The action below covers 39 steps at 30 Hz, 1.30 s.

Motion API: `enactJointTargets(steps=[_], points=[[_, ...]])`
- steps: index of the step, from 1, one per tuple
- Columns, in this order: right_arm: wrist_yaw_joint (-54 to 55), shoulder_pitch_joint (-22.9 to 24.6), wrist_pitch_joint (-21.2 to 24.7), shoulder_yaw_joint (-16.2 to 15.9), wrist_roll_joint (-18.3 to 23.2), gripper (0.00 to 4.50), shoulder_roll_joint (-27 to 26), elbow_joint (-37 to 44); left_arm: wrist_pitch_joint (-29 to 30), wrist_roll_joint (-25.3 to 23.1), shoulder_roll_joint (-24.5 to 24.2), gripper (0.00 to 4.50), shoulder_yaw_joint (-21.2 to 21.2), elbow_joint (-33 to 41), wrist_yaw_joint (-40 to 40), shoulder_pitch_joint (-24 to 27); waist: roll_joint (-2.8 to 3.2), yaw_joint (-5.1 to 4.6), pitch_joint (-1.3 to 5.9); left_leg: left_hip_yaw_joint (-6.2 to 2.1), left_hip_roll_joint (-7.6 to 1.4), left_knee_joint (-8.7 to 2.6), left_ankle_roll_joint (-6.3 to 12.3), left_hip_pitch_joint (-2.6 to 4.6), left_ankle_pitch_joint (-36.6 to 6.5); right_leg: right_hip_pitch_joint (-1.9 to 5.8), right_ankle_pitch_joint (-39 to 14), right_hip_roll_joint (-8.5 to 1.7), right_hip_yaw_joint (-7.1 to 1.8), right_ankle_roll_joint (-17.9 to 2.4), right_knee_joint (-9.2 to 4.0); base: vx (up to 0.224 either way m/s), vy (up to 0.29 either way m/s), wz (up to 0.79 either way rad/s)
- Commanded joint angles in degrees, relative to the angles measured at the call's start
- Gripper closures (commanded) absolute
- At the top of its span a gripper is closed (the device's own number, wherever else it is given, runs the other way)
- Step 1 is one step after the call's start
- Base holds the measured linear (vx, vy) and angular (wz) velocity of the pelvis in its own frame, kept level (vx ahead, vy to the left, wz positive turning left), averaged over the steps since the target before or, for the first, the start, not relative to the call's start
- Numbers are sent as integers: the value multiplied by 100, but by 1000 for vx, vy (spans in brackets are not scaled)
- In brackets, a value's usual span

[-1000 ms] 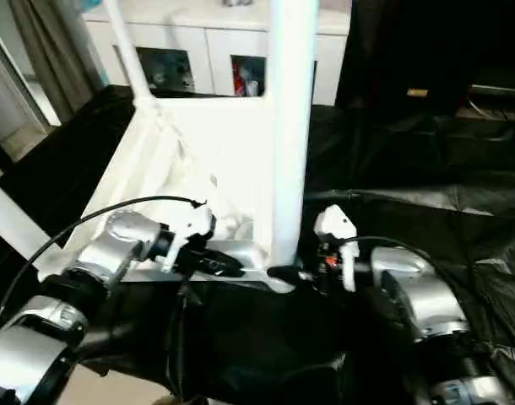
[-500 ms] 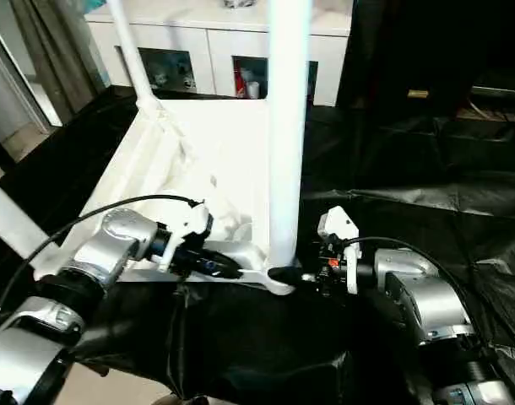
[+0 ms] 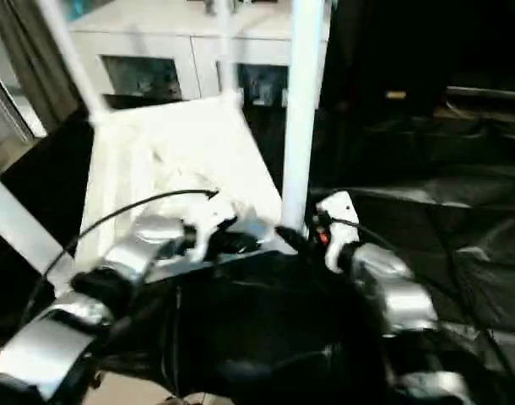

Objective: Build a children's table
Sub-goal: Rotate leg to tighten

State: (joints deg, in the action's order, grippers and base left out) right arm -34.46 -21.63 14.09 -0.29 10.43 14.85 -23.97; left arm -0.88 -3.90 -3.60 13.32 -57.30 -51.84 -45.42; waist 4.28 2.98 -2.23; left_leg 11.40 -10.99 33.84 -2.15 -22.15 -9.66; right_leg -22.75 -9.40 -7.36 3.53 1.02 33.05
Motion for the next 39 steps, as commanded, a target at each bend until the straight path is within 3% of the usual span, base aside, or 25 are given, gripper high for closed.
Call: enactJointTargets(steps=[1, 3, 5, 6, 7, 9, 10, 14, 15, 17, 18, 20, 25, 29, 30, 32, 33, 35, 36, 37, 38, 39], points=[[127, 58, 155, -577, -300, 200, -429, -287, -62, 33, 509, 450, 43, 72, 276, -311, -141, -39, 297, -112, -110, -477, -16, 158, -2359, 127, -2933, -107, -66, -751, -546, 0, 0, 0], [402, -25, -18, -585, -405, 200, -587, -455, -78, -25, 635, 450, 23, -38, 484, -387, -124, -68, 292, -130, -102, -491, -41, 134, -2412, 134, -3015, -103, -49, -683, -559, 0, 0, 0], [400, -30, -206, -652, -450, 200, -611, -426, -139, -46, 672, 450, 56, -72, 489, -404, -109, -93, 296, -139, -98, -489, -44, 170, -2595, 101, -3094, -97, -38, -632, -599, 0, 0, 0], [374, -26, -235, -666, -450, 165, -608, -412, -151, -48, 673, 450, 64, -76, 479, -405, -116, -103, 295, -147, -102, -502, -4, 148, -2613, 121, -3023, -94, -37, -650, -592, 0, 0, 0], [272, -4, -245, -671, -413, 165, -579, -362, -173, -49, 653, 450, 82, -54, 409, -380, -102, -105, 300, -150, -108, -507, 8, 143, -2604, 125, -2957, -96, -41, -670, -582, 0, 0, 0], [226, 10, -250, -673, -389, 145, -563, -333, -194, -51, 644, 450, 93, -52, 374, -366, -105, -109, 309, -145, -119, -512, 46, 134, -2583, 128, -2728, -91, -50, -755, -568, 0, 0, 0], [-10, 58, -255, -674, -312, 131, -482, -181, -276, -56, 592, 450, 112, -61, 246, -336, -56, -105, 310, -150, -123, -522, 51, 127, -2570, 139, -2580, -92, -54, -818, -545, 0, 0, 0], [-449, 166, -359, -633, -256, 99, -220, 82, -392, -53, 474, 450, 117, -80, 4, -300, -82, -73, 341, -123, -143, -510, 142, 109, -2371, 177, -1965, -94, -84, -1025, -496, 0, 0, 0], [-1036, 387, -371, -553, -84, 99, 234, 434, -510, -36, 359, 450, 105, -91, -269, -273, -79, -63, 348, -116, -145, -505, 169, 108, -2298, 185, -1840, -95, -88, -1060, -484, 0, 0, 0], [-1524, 590, -362, -484, 65, 99, 655, 704, -566, -12, 270, 450, 101, -87, -482, -249, -94, 16, 369, -86, -166, -467, 312, 129, -2060, 203, -1440, -100, -102, -1185, -455, 0, 0, 0], [-1709, 675, -320, -424, 139, 99, 843, 797, -584, -17, 227, 450, 110, -88, -549, -240, -98, 92, 375, -57, -179, -434, 455, 122, -1794, 204, -1149, -104, -114, -1302, -414, 0, 0, 0], [-2123, 848, -193, -142, 345, 99, 1321, 925, -665, -5, 113, 450, 125, -85, -809, -215, -108, 130, 389, -64, -182, -409, 587, 63, -1473, 262, -911, -115, -105, -1370, -353, 0, 0, 0], [-2548, 1003, -11, 402, 625, 99, 1985, 991, -814, 115, -39, 450, 133, -1, -1538, -145, -124, 227, 422, -52, -185, -340, 811, 38, -1029, 262, -557, -130, -99, -1509, -293, 0, 0, 0], [-2557, 1108, 92, 777, 823, 99, 2282, 1026, -894, 157, -146, 450, 289, 170, -2213, -25, -121, 223, 391, -47, -185, -351, 824, 35, -1148, 243, -918, -131, -89, -1501, -326, 0, 0, 0], [-2539, 1151, 152, 890, 913, 99, 2335, 1055, -910, 155, -168, 450, 321, 201, -2317, -2, -124, 243, 389, -43, -202, -360, 778, 67, -1252, 222, -1181, -136, -96, -1468, -349, 0, 0, 0], [-2510, 1233, 226, 1034, 1014, 99, 2401, 1104, -935, 149, -200, 450, 358, 259, -2413, 28, -163, 277, 375, -43, -213, -371, 738, 73, -1314, 217, -1373, -143, -101, -1410, -365, 0, 0, 0], [-2498, 1309, 258, 1106, 1059, 99, 2435, 1159, -907, 179, -232, 450, 389, 371, -2545, 70, -153, 293, 368, -43, -219, -380, 711, 70, -1322, 211, -1464, -146, -104, -1371, -374, 0, 0, 0], [-2583, 1420, 366, 1094, 1152, 99, 2412, 1363, -896, 203, -239, 450, 390, 475, -2605, 123, -143, 301, 365, -49, -215, -386, 690, 61, -1312, 207, -1495, -142, -101, -1349, -372, 0, 0, 0], [-2652, 1492, 436, 1037, 1199, 99, 2398, 1515, -896, 210, -244, 450, 391, 513, -2618, 149, -109, 324, 369, -51, -219, -387, 672, 72, -1328, 203, -1457, -138, -104, -1335, -374, 0, 0, 0], [-2667, 1507, 447, 1022, 1206, 99, 2397, 1543, -897, 209, -245, 450, 392, 518, -2621, 155, -130, 327, 371, -56, -219, -392, 679, 61, -1335, 213, -1410, -139, -103, -1311, -369, 0, 0, 0], [-2732, 1573, 501, 950, 1239, 99, 2388, 1670, -905, 204, -251, 450, 397, 542, -2634, 182, -45, 338, 375, -69, -219, -395, 659, 63, -1353, 213, -1399, -147, -99, -1319, -357, 0, 0, 0], [-2813, 1736, 559, 733, 1218, 99, 2362, 1927, -931, 180, -270, 450, 409, 571, -2628, 260, -61, 323, 366, -70, -217, -408, 625, 52, -1398, 223, -1326, -132, -96, -1289, -378, 0, 0, 0]])
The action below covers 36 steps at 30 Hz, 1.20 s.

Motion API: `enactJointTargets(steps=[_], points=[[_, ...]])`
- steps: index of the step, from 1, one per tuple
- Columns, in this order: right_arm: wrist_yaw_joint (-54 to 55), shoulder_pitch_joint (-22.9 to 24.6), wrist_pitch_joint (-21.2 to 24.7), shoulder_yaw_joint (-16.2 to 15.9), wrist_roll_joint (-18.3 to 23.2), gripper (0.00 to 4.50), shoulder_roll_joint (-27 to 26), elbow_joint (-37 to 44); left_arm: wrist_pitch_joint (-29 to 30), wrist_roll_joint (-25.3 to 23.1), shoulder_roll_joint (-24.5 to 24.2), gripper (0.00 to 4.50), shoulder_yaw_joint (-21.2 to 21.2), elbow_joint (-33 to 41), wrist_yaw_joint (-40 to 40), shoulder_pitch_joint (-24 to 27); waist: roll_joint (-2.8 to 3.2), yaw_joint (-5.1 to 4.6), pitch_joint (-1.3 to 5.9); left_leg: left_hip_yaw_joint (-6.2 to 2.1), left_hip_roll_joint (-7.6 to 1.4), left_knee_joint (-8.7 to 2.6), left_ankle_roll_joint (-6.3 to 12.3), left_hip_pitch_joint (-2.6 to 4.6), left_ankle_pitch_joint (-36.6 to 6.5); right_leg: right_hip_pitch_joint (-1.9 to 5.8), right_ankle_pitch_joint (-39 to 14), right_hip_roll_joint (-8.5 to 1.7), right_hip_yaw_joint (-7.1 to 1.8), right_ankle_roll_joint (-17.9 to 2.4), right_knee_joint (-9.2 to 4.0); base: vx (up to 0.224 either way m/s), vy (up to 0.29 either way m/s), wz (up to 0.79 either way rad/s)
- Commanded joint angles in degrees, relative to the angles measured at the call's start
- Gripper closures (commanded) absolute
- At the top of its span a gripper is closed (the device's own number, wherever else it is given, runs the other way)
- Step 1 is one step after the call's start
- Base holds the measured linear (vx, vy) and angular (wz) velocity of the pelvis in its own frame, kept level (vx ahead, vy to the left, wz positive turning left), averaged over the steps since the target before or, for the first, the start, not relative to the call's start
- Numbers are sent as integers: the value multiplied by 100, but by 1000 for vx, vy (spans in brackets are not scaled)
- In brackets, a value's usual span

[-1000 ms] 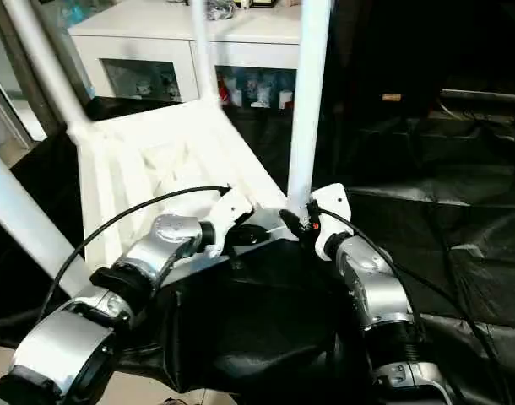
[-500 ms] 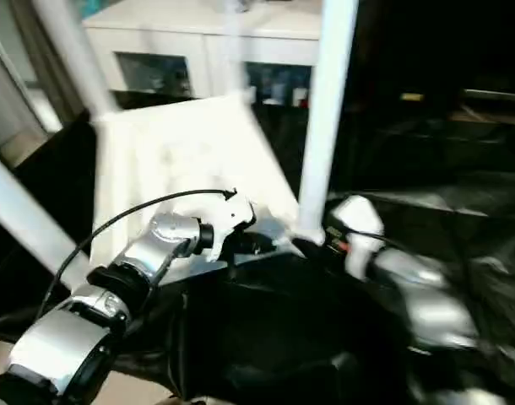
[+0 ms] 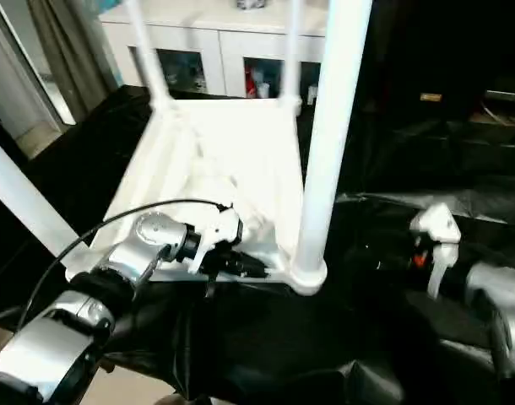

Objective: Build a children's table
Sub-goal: Rotate leg to tighten

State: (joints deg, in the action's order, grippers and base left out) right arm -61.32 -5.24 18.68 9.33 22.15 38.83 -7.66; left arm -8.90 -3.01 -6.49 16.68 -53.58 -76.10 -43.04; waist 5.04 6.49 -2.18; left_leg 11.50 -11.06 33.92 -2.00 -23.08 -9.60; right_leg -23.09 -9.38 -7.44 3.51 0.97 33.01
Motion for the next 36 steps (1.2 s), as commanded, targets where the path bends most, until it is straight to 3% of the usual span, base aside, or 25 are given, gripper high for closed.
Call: enactJointTargets(steps=[1, 4, 5, 8, 10, 13, 16, 19, 21, 24, 26, 29, 31, 33, 34, 35, 36], points=[[-136, 153, 112, -304, 22, 99, -43, 374, -132, 83, 12, 450, 77, 213, -200, 52, -143, -21, 364, -77, -208, -408, 612, 151, -1418, 252, -1312, -123, -94, -1283, -370, 0, 0, 0], [-126, 268, 130, -372, 11, 99, -28, 519, -76, 91, -7, 450, 133, 346, -303, 132, -184, -16, 362, -71, -213, -411, 595, 147, -1401, 240, -1397, -133, -98, -1287, -370, 0, 0, 0], [-105, 297, 120, -380, -3, 99, -29, 540, -29, 143, -20, 450, 146, 451, -418, 178, -141, -13, 365, -80, -214, -415, 578, 147, -1403, 247, -1424, -138, -100, -1281, -360, 0, 0, 0], [40, 336, 47, -353, -129, 99, -38, 481, 130, 295, -68, 450, 203, 761, -812, 323, -143, -41, 366, -77, -214, -428, 547, 149, -1396, 235, -1430, -123, -103, -1272, -364, 0, 0, 0], [62, 391, 63, -251, -113, 99, 14, 482, 154, 270, -132, 450, 310, 848, -1025, 370, -129, -38, 359, -66, -220, -428, 495, 181, -1507, 214, -1489, -121, -116, -1286, -381, 0, 0, 0], [35, 608, 154, 63, 38, 99, 204, 586, 125, 215, -230, 450, 466, 977, -1285, 434, -164, -16, 351, -56, -229, -428, 494, 195, -1535, 211, -1502, -125, -134, -1290, -382, 0, 0, 0], [199, 681, 65, 292, 14, 99, 283, 472, 97, 203, -290, 450, 510, 1075, -1354, 460, -158, -27, 349, -70, -220, -436, 497, 161, -1519, 237, -1552, -138, -129, -1242, -376, 0, 0, 0], [534, 569, -75, 389, -85, 99, 159, 305, 86, 198, -313, 450, 504, 1128, -1312, 467, -166, -69, 343, -66, -203, -435, 458, 163, -1564, 228, -1744, -138, -120, -1190, -400, 0, 0, 0], [1357, 230, -202, 385, -395, 99, -159, -18, -138, 64, -303, 450, 456, 1046, -930, 421, -171, -108, 342, -70, -187, -438, 384, 156, -1550, 210, -1833, -132, -110, -1161, -402, 0, 0, 0], [1698, 132, -187, 399, -385, 99, -429, 10, -41, 73, -328, 450, 372, 1083, -781, 413, -184, -142, 342, -58, -183, -435, 344, 189, -1627, 191, -1902, -120, -119, -1134, -414, 0, 0, 0], [1774, 125, -148, 417, -338, 90, -527, 72, 89, 94, -362, 406, 367, 1133, -808, 414, -174, -157, 348, -72, -185, -447, 366, 147, -1535, 228, -1815, -122, -111, -1129, -389, 0, 0, 0], [2397, 95, -160, 478, -343, 90, -1007, 243, 766, 480, -566, 395, 59, 1793, -797, 577, -168, -161, 366, -74, -195, -445, 422, 143, -1358, 227, -1508, -115, -109, -1197, -336, 0, 0, 0], [2755, 57, -170, 522, -409, 90, -1194, 254, 958, 677, -656, 359, -95, 2080, -767, 668, -174, -185, 366, -67, -186, -441, 434, 141, -1303, 225, -1403, -103, -103, -1258, -327, 0, 0, 0], [3157, 51, -122, 581, -477, 90, -1397, 343, 1162, 898, -764, 351, -291, 2427, -682, 783, -222, -210, 361, -53, -171, -437, 450, 137, -1272, 211, -1423, -94, -108, -1270, -323, 0, 0, 0], [3294, 61, -97, 602, -506, 90, -1467, 397, 1257, 972, -806, 342, -356, 2556, -651, 822, -189, -210, 365, -57, -170, -436, 444, 157, -1252, 202, -1438, -88, -110, -1245, -314, 0, 0, 0], [3503, 90, -114, 627, -614, 90, -1529, 466, 1284, 1065, -810, 330, -521, 2705, -456, 867, -202, -222, 358, -54, -175, -436, 428, 163, -1243, 195, -1433, -77, -118, -1214, -315, 0, 0, 0], [3938, 206, -235, 622, -972, 90, -1605, 667, 1048, 1193, -709, 330, -996, 2955, 298, 997, -237, -231, 352, -53, -175, -436, 420, 151, -1244, 200, -1430, -78, -119, -1203, -309, 0, 0, 0]])
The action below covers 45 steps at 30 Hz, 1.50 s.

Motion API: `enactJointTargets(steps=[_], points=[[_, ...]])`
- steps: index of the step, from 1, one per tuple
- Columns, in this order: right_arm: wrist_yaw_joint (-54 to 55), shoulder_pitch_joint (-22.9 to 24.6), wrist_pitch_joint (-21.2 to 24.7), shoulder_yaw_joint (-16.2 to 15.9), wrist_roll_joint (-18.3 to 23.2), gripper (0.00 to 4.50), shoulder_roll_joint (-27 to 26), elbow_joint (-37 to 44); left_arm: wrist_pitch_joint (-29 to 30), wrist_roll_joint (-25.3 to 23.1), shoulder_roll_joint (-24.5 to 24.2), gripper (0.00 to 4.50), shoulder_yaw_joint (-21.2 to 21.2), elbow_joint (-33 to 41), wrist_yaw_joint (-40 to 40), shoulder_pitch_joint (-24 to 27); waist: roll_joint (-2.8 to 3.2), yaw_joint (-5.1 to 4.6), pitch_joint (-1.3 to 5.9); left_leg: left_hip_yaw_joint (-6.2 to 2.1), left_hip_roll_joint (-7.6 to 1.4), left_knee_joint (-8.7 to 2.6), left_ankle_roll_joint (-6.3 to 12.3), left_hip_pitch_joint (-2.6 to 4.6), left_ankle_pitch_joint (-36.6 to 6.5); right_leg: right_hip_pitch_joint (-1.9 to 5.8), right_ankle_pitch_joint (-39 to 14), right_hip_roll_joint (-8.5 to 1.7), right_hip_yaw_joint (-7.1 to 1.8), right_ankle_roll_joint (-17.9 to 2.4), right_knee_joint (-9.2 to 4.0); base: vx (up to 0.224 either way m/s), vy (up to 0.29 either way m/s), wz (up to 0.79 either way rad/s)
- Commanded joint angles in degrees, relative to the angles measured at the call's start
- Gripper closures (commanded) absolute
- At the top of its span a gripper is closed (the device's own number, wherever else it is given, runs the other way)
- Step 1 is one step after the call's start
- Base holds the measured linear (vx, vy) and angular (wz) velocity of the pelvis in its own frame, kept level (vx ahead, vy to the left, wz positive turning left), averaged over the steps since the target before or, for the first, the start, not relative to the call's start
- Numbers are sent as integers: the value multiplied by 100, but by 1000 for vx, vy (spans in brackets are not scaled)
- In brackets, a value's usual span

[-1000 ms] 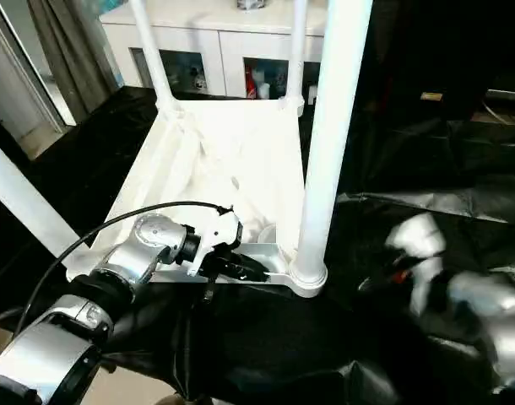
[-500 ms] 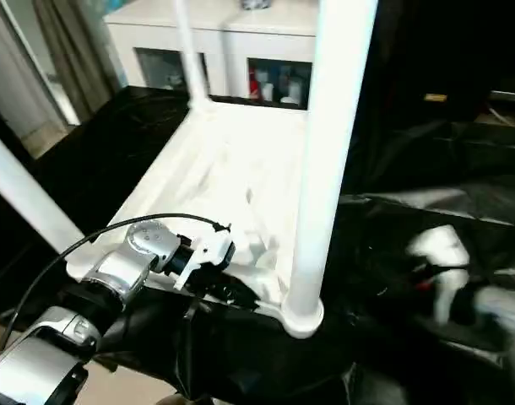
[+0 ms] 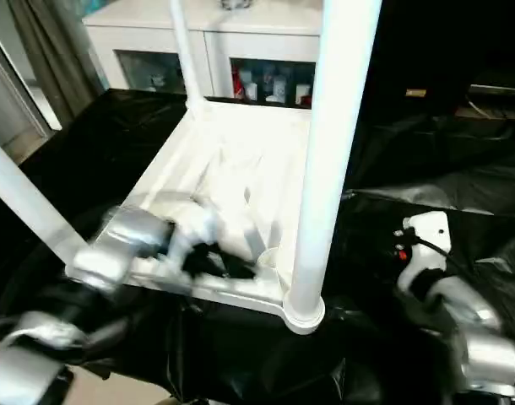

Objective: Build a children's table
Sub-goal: Rotate leg to tighten

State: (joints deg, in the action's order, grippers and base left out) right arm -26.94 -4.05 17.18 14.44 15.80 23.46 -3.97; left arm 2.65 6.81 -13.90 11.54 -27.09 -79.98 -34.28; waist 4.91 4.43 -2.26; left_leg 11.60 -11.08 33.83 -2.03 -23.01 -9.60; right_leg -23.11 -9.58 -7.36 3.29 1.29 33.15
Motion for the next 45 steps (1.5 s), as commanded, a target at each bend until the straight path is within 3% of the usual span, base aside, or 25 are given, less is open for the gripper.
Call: enactJointTargets(steps=[1, 8, 19, 21, 22, 24, 26, 27, 28, 30, 31, 32, 33, 34, 35, 36, 37, 38, 39, 40, 41, 42, 43, 44, 45], points=[[500, 87, -86, 111, -338, 90, -69, 297, -108, 210, 32, 310, -482, 306, 687, 122, -217, -30, 356, -62, -169, -427, 391, 139, -1248, 206, -1437, -94, -94, -1194, -330, 0, 0, 0], [1682, 392, 118, 8, -839, 26, -687, 1189, -195, -324, 862, 262, -1984, 433, 4955, 576, -249, -113, 341, -97, -150, -461, 196, 127, -1541, 207, -1704, -32, -92, -684, -393, 0, 0, 0], [2194, 594, 268, -618, -1237, 18, -1257, 1474, -295, -741, 1335, 252, -1797, 1940, 6055, 2232, -293, -194, 305, -109, -152, -501, 121, 117, -1810, 161, -1926, -11, -133, -510, -446, 0, 0, 0], [2207, 581, 316, -635, -1211, 18, -1292, 1460, -156, -696, 1360, 252, -1810, 2051, 6072, 2325, -334, -182, 315, -59, -101, -444, 384, 99, -1734, 161, -2125, -132, -196, -452, -493, 0, 0, 0], [2176, 567, 360, -658, -1154, 18, -1326, 1453, -52, -704, 1380, 252, -1862, 2149, 6131, 2375, -391, -183, 338, 210, -70, -138, 24, 392, -1992, -179, -2658, 21, -528, -249, -614, -51, 25, -15], [2162, 552, 368, -726, -1164, 18, -1346, 1435, -26, -717, 1373, 252, -1941, 2175, 6194, 2373, -463, -78, 352, 187, -13, -18, 191, 228, -2053, -58, -3081, -73, -943, -24, -635, -14, 45, -41], [2179, 549, 352, -789, -1185, 18, -1405, 1422, -20, -698, 1333, 252, -1986, 2199, 6241, 2355, -554, 77, 354, -23, 127, 386, 572, 36, -1822, 148, -3473, -432, -1600, 55, -811, 15, 122, -53], [2181, 555, 337, -821, -1203, 18, -1418, 1423, -46, -693, 1298, 252, -1957, 2236, 6277, 2363, -602, 100, 322, -297, 166, 506, 671, -128, -1551, 269, -3524, -501, -1860, 1, -843, -4, 161, -55], [2188, 547, 307, -861, -1225, 18, -1442, 1407, -113, -679, 1246, 252, -1921, 2252, 6305, 2368, -537, 2, 285, -377, 252, 184, 865, -1, -1254, 50, -3159, 146, -1698, 33, -748, 5, 238, -64], [2192, 546, 235, -866, -1220, 18, -1467, 1377, -113, -742, 1209, 252, -1859, 2316, 6407, 2418, -455, -181, 263, -232, 195, -166, 1165, 457, -1574, -364, -2665, 648, -1201, 96, -518, -26, 230, -56], [2189, 546, 163, -860, -1253, 18, -1445, 1338, -106, -752, 1237, 252, -1829, 2399, 6435, 2495, -296, -381, 309, -550, 112, -386, 2284, 333, -1215, -293, -1691, 674, -515, -230, 66, -55, 236, -28], [2193, 536, 115, -861, -1285, 18, -1432, 1302, -100, -751, 1254, 252, -1818, 2440, 6447, 2538, -182, -396, 331, -519, 27, -469, 2329, 333, -795, -324, -1418, 659, -268, -374, 335, -41, 247, -5], [2191, 509, 114, -834, -1276, 18, -1423, 1269, -103, -775, 1288, 252, -1801, 2512, 6491, 2598, -192, -461, 291, -604, -198, -503, 2070, 248, 132, -214, -798, 517, -40, -495, 604, -41, 247, -5], [2186, 457, 122, -795, -1253, 18, -1404, 1211, -93, -815, 1324, 252, -1777, 2601, 6550, 2676, -172, -366, 292, -603, -376, -436, 1165, 289, 720, -173, -313, 374, -21, -629, 473, -37, 195, 4], [2175, 433, 123, -768, -1238, 18, -1383, 1185, -78, -839, 1346, 252, -1754, 2664, 6574, 2731, -235, -405, 384, -842, -563, -445, 324, 409, 899, -17, -86, 178, -122, -642, 366, -52, 141, -5], [2168, 424, 118, -756, -1234, 18, -1367, 1177, -71, -849, 1357, 252, -1743, 2692, 6585, 2757, -213, -419, 384, -971, -735, -516, -26, 451, 760, 5, -234, 133, -131, -680, 412, -52, 141, -5], [2162, 398, 111, -740, -1232, 18, -1340, 1156, -57, -860, 1369, 252, -1728, 2727, 6605, 2791, -227, -454, 376, -1130, -1041, -625, -69, 433, 508, -5, -698, 183, -99, -425, 551, -78, 112, -7], [2159, 375, 97, -726, -1235, 18, -1317, 1124, -68, -877, 1373, 252, -1711, 2735, 6619, 2801, -196, -440, 351, -1111, -1109, -723, 9, 384, 280, -25, -982, 229, -58, -203, 663, -99, 77, 6], [2156, 358, 85, -715, -1240, 18, -1305, 1100, -73, -874, 1359, 252, -1682, 2745, 6644, 2810, -185, -409, 362, -1070, -1054, -801, 128, 354, -282, -82, -1290, 285, -22, 171, 847, -99, 77, 6], [2124, 357, 56, -660, -1230, 18, -1251, 1058, -40, -873, 1375, 252, -1625, 2821, 6675, 2874, -200, -397, 346, -970, -830, -785, 309, 317, -690, -30, -1171, 289, -40, 200, 838, -114, -8, 5], [2099, 358, 30, -618, -1230, 18, -1182, 1009, -27, -889, 1371, 252, -1551, 2887, 6717, 2939, -173, -368, 340, -859, -586, -808, 322, 278, -1198, 117, -928, 254, -27, 67, 643, -125, -72, -1], [2088, 356, 3, -590, -1237, 18, -1127, 965, -24, -893, 1367, 252, -1498, 2928, 6737, 2986, -227, -322, 325, -776, -517, -811, 283, 248, -1586, 171, -793, 194, -88, 23, 465, -125, -72, -1], [2049, 341, -42, -517, -1234, 18, -1016, 877, -91, -944, 1372, 252, -1453, 3025, 6779, 3075, -419, -275, 297, -564, -225, -688, -48, 131, -2588, 288, -789, -111, -290, -130, -6, -128, -118, -6], [2043, 337, -45, -508, -1233, 18, -1004, 866, -103, -950, 1373, 252, -1452, 3034, 6784, 3083, -610, -165, 295, -418, 80, -185, 77, 28, -2166, 318, -1752, -659, -450, -256, -438, -114, -121, -16], [2026, 325, -55, -478, -1227, 18, -966, 833, -143, -969, 1374, 252, -1451, 3061, 6799, 3106, -610, -165, 295, -418, 80, -185, 77, 28, -2166, 318, -1752, -659, -450, -256, -438, -170, -146, -27]])
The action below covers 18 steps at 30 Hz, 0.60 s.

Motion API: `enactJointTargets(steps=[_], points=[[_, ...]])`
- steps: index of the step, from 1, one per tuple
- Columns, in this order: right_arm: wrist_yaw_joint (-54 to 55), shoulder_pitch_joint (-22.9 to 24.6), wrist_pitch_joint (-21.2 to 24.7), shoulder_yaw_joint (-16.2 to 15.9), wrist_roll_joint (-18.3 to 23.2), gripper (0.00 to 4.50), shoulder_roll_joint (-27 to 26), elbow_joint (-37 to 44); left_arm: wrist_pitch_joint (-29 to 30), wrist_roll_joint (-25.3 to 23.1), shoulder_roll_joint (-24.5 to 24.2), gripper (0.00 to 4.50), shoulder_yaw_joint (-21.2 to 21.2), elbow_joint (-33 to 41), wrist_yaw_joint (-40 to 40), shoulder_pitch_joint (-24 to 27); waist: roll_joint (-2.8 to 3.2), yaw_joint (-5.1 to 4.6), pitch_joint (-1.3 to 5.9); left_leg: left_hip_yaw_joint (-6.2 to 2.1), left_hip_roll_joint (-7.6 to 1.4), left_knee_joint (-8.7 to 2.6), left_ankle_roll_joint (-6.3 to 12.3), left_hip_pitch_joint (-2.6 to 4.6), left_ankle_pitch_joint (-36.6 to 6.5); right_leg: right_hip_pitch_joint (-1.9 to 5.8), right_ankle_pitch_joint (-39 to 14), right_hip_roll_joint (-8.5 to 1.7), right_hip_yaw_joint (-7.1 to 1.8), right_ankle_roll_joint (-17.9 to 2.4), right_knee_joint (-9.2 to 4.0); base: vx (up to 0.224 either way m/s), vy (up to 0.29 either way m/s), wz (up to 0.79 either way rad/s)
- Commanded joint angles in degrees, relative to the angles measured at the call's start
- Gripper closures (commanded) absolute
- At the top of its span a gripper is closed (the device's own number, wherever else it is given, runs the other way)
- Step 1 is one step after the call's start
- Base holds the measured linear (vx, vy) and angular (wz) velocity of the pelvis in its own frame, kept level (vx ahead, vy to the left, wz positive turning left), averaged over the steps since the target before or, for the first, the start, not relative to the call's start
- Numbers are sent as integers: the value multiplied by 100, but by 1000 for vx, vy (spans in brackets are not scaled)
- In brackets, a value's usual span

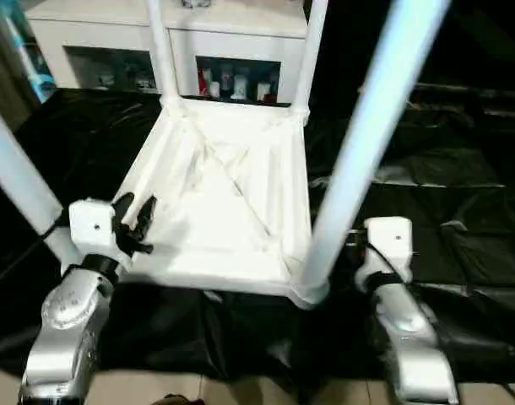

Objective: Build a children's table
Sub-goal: Rotate leg to tighten

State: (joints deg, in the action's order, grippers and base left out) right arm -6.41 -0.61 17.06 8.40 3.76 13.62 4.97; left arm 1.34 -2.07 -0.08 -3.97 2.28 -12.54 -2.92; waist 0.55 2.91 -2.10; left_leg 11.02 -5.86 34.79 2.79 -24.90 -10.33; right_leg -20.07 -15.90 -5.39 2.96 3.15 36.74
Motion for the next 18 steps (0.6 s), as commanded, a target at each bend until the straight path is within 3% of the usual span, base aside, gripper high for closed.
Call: enactJointTargets(steps=[1, 2, 3, 4, 5, 6, 7, 8, 9, 10, 11, 12, 15, 16, 17, 18], points=[[-104, -68, -106, 224, -25, 18, 174, -195, -148, -143, -25, 252, 68, 219, 104, 34, -112, 185, 177, -534, -511, 130, -174, 155, -720, 33, -2960, -1221, -546, -230, -1016, -106, -73, -22], [-140, -112, -116, 270, -14, 18, 243, -286, -280, -163, -55, 252, 23, 213, 137, 20, -90, 126, 97, -592, -577, -125, -385, 166, -1088, 50, -3516, -919, -271, -449, -1000, -100, -21, -27], [-140, -112, -116, 270, -14, 18, 243, -286, -280, -163, -55, 252, 23, 213, 137, 20, -30, 76, 59, -628, -631, -311, -547, 199, -1792, 18, -3659, -691, -120, -521, -932, 0, 0, 0], [-206, -147, -126, 354, -51, 18, 448, -431, -435, -179, -123, 252, -84, 263, 220, 13, 69, -75, 51, -753, -723, -548, -1019, 250, -3567, -15, -3415, -395, 23, -478, -739, -98, 15, -30], [-361, -160, -94, 437, 41, 18, 586, -481, -390, -105, -216, 252, -179, 369, 197, -11, 129, -130, 36, -845, -744, -734, -1360, 276, -4890, 25, -2870, -333, 25, -536, -617, -80, 18, -22], [-438, -169, -71, 465, 106, 18, 618, -485, -357, -56, -255, 252, -216, 405, 161, -28, 146, -152, 94, -857, -713, -774, -1417, 251, -5080, 108, -2320, -378, -22, -670, -526, -80, 18, -22], [-670, -148, 5, 546, 355, 18, 671, -416, -300, 160, -367, 252, -259, 549, -51, -6, 130, -160, 110, -832, -695, -755, -1398, 247, -4895, 108, -2203, -434, -52, -723, -550, -36, 16, -21], [-869, -122, 56, 576, 531, 18, 720, -353, -248, 278, -458, 252, -287, 641, -185, 13, 127, -156, 86, -794, -667, -671, -1327, 266, -4568, 39, -2357, -561, -87, -770, -696, -37, 16, -21], [-986, -106, 85, 590, 629, 18, 750, -317, -217, 338, -510, 252, -302, 690, -257, 23, 126, -148, 85, -784, -658, -631, -1246, 270, -4424, 27, -2489, -606, -97, -774, -740, -37, 16, -21], [-1601, 67, 169, 524, 959, 18, 956, -96, 72, 758, -779, 252, -299, 917, -810, 122, 115, -138, 86, -773, -663, -601, -1080, 221, -4007, 64, -2506, -647, -105, -792, -757, -32, 18, -22], [-1786, 129, 179, 477, 1015, 18, 1031, -36, 175, 902, -862, 252, -282, 974, -1008, 156, 109, -116, 87, -763, -672, -600, -990, 199, -3836, 88, -2464, -662, -111, -793, -769, -4, 13, -21], [-1834, 145, 182, 465, 1029, 18, 1050, -21, 201, 939, -884, 252, -278, 989, -1059, 165, 128, -87, 79, -737, -697, -619, -911, 196, -3639, 58, -2242, -611, -121, -812, -749, -4, 13, -21], [-2902, 567, 174, 223, 1379, 18, 1511, 280, 899, 1751, -1608, 252, -130, 1410, -2249, 496, 161, -42, 108, -703, -719, -644, -784, 224, -3399, 48, -1720, -567, -138, -937, -683, 0, 0, 0], [-3083, 641, 166, 172, 1428, 18, 1604, 338, 982, 1752, -1782, 252, -129, 1434, -2389, 537, 192, -38, 114, -672, -727, -651, -757, 255, -3341, 8, -1394, -528, -154, -1023, -661, 0, 0, 0], [-3206, 690, 172, 143, 1466, 18, 1660, 375, 1032, 1751, -1871, 252, -152, 1436, -2451, 554, 192, -38, 114, -672, -727, -651, -757, 255, -3341, 8, -1394, -528, -154, -1023, -661, 0, 0, 0], [-3508, 802, 187, 77, 1563, 18, 1792, 462, 1033, 1683, -2081, 252, -256, 1379, -2516, 551, 239, -3, 137, -653, -735, -635, -731, 304, -3311, -1, -1224, -535, -172, -1102, -648, 0, 0, 0]])
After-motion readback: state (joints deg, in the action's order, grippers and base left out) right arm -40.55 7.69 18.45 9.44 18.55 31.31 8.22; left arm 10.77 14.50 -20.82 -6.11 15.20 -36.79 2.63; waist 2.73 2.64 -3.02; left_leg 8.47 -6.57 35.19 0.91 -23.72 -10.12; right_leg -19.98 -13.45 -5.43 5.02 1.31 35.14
